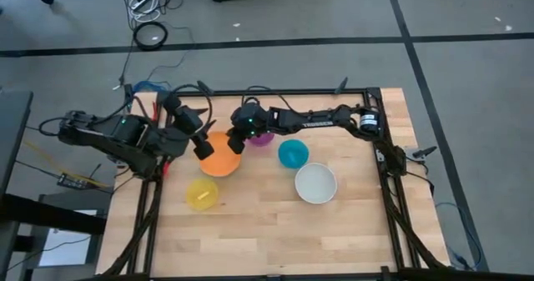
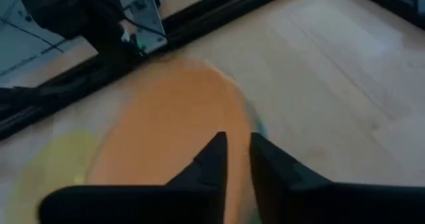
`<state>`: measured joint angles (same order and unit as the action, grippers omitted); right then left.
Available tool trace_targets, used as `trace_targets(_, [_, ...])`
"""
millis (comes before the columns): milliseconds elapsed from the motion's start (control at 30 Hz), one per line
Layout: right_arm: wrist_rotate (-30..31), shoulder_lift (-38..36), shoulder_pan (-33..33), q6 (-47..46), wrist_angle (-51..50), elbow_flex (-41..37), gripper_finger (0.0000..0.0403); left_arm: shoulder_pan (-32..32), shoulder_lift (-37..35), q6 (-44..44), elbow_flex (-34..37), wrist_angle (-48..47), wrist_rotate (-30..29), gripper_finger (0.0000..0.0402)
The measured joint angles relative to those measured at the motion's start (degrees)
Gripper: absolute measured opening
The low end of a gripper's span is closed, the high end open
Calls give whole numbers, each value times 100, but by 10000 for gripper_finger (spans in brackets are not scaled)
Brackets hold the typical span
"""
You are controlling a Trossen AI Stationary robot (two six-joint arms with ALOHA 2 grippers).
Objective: Nest bowls inside each other
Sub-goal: Stack the orange bowl on top of the green bowl, then stack the gray bowl on top of the orange bowl
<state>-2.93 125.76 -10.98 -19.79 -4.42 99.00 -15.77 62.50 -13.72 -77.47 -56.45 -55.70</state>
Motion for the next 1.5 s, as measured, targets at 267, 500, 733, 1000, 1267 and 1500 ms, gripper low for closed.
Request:
trace_targets(267, [168, -372, 35, 139, -893, 0, 145, 0, 0, -32, -4, -209, 47, 184])
trace_targets(500, [2214, -1414, 429, 621, -4010, 5, 150, -17, -30, -882, -3, -1291, 308, 184])
trace_targets(733, [2728, -2154, 866, -725, -6800, -251, 150, -341, -28, -1973, 0, -2096, 548, 184])
trace_targets(1000, [1750, -3052, 1296, -2178, -7413, -2127, 150, -978, -28, -2407, 0, -2113, 546, 184])
trace_targets(1267, [673, -3924, 1585, -3015, -6207, -3793, 150, -1329, -26, -2575, 2, -2102, 511, 184])
trace_targets(1500, [600, -4281, 1624, -3354, -5299, -4417, 148, -1330, -26, -2597, 2, -2099, 380, 184])
